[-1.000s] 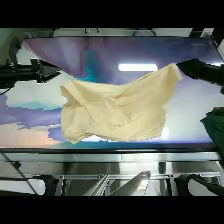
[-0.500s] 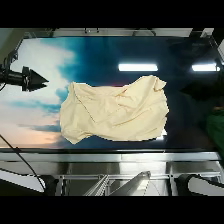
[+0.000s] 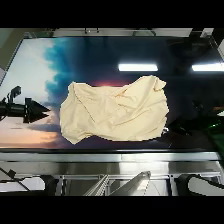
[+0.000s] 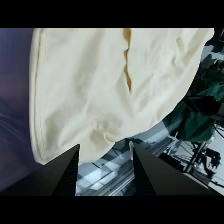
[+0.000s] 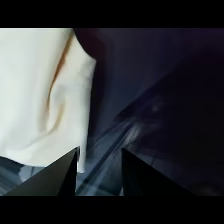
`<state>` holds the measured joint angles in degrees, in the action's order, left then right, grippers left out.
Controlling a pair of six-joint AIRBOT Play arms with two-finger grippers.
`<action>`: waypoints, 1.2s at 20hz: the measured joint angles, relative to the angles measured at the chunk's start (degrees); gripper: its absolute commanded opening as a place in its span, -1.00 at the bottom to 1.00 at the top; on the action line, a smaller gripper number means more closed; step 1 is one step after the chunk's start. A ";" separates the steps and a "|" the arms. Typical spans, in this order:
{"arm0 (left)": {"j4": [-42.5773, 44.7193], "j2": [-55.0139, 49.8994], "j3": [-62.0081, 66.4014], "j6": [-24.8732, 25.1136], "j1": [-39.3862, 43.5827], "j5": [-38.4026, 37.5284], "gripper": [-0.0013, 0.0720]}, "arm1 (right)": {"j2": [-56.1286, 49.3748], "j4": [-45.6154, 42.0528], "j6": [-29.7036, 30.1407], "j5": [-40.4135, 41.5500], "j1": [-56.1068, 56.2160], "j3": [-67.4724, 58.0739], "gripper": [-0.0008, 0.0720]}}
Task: Fold the shirts.
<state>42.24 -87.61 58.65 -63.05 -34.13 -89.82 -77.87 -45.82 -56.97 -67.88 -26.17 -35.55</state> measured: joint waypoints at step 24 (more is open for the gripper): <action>-1.05 -1.77 -17.99 8.92 12.52 19.21 -0.91 | -1.42 12.50 7.82 3.58 10.27 3.19 -0.93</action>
<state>41.19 -89.38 40.66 -54.13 -21.61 -70.61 -79.29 -33.32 -49.15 -64.29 -15.90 -32.36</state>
